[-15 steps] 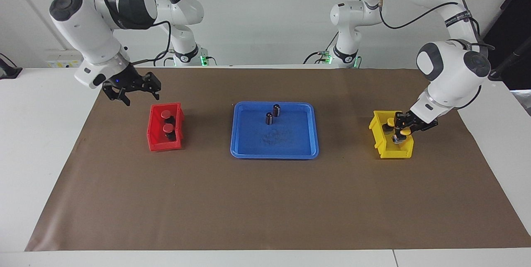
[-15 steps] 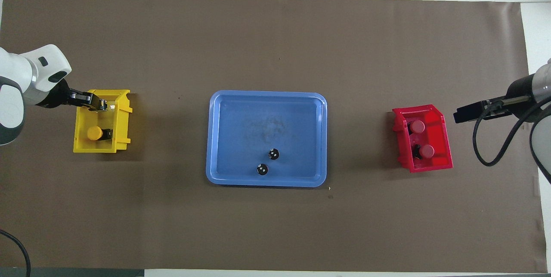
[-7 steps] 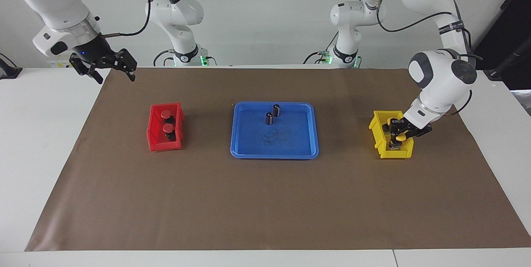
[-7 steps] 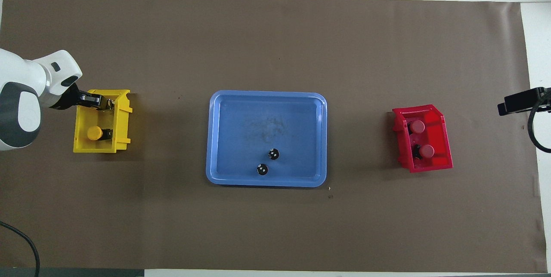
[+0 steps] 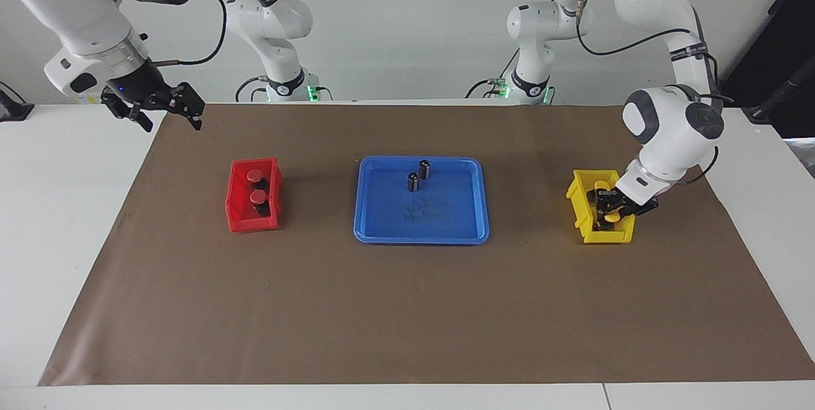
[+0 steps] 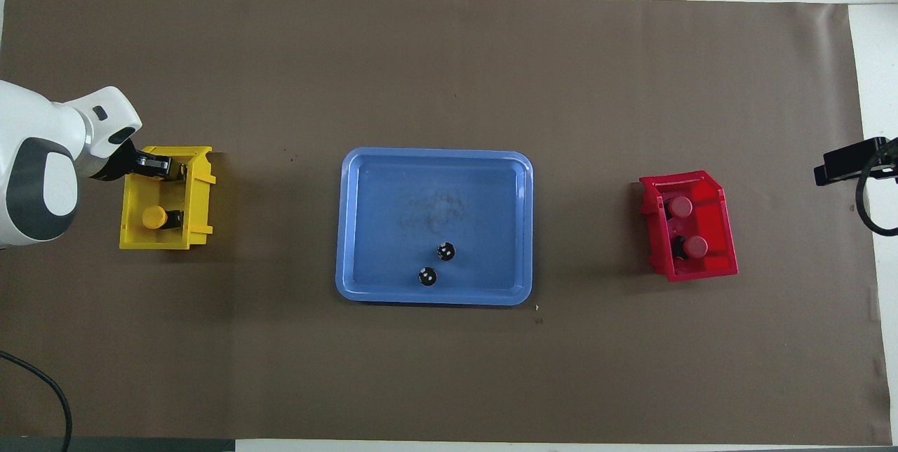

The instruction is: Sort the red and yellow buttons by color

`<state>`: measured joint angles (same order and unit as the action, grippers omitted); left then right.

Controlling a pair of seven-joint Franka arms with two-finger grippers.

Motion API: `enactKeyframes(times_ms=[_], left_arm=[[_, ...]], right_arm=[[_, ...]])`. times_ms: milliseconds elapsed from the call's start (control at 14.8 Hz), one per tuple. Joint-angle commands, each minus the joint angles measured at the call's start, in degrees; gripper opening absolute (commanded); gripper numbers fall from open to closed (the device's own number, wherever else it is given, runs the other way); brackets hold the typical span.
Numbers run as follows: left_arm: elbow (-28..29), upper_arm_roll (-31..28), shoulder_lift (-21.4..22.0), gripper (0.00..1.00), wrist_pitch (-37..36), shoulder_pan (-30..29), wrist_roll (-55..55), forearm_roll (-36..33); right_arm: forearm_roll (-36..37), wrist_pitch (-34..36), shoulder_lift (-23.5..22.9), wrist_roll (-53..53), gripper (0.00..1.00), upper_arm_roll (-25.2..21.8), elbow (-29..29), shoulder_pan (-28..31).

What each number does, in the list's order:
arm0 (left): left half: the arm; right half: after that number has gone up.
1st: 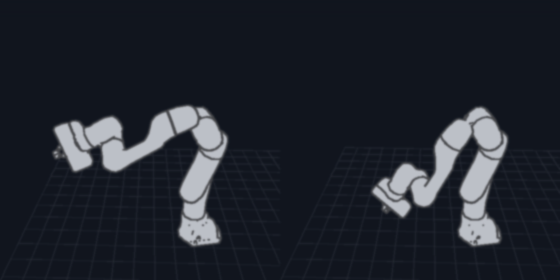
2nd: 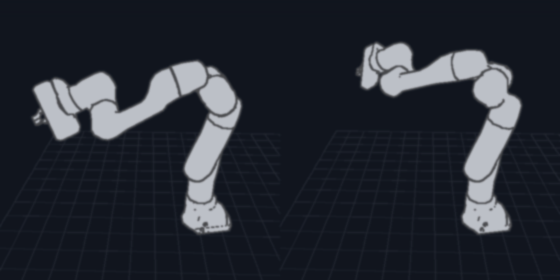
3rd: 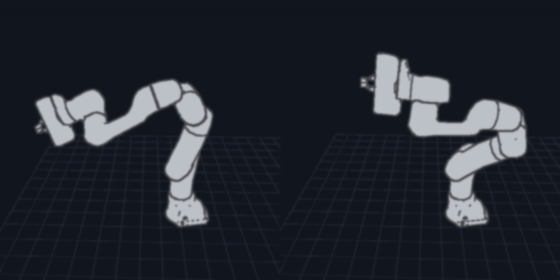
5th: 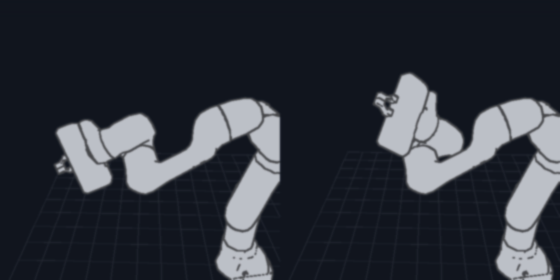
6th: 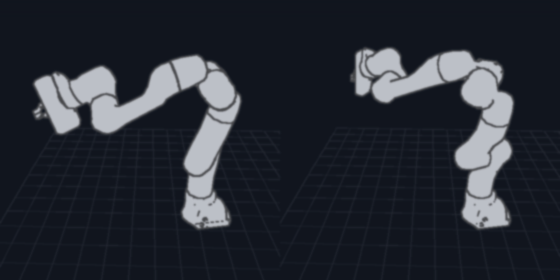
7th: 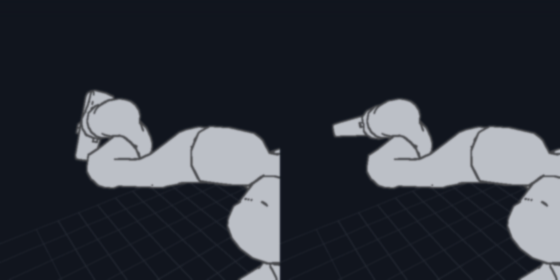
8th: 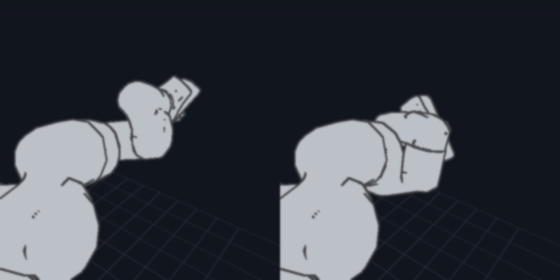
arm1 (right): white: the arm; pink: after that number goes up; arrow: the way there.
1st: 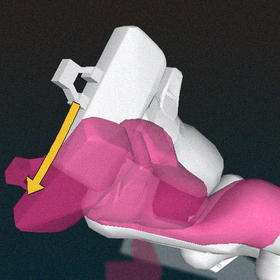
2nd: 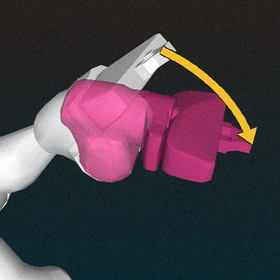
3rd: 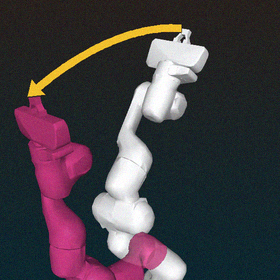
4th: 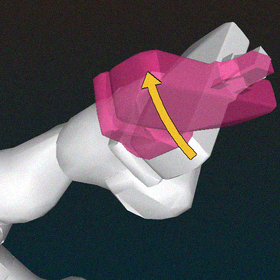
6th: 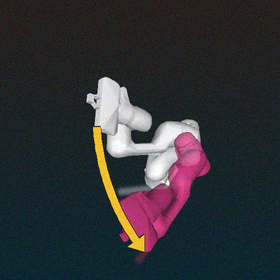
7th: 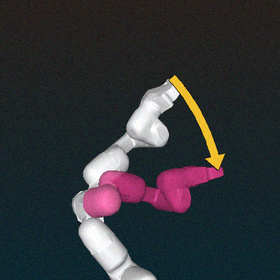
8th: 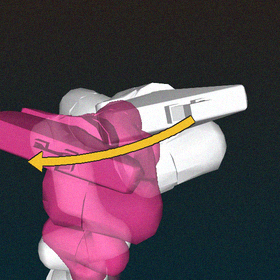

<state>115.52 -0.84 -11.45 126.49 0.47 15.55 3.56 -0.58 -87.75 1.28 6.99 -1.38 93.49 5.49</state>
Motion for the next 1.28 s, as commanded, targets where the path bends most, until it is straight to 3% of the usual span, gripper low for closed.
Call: enactKeyframes(times_ms=[0, 539, 876, 1213], left_arm=[[1.02, 0.22, 0.82, 0.42, 1.04, -0.55, 0.8, 1.01], [0.93, 0.22, 0.82, 0.47, 1.04, -0.55, 0.45, 1.01], [0.84, 0.22, 0.82, 0.57, 1.04, -0.55, 0.53, 1.01], [0.23, 0.22, 0.82, 0.57, 0.6, -0.55, 0.36, 1.01]], right_arm=[[1.37, 1.61, -0.49, -1.19, 1.0, 0.41, -1.29, 0.14], [1.99, 1.35, -0.58, -1.19, 1.0, 0.85, -1.47, 0.05], [1.9, 1.26, -0.58, -1.19, 1.0, 0.85, -1.47, 0.05], [1.9, 1.09, -0.58, -1.28, 1.0, 0.94, -1.56, 0.14]])
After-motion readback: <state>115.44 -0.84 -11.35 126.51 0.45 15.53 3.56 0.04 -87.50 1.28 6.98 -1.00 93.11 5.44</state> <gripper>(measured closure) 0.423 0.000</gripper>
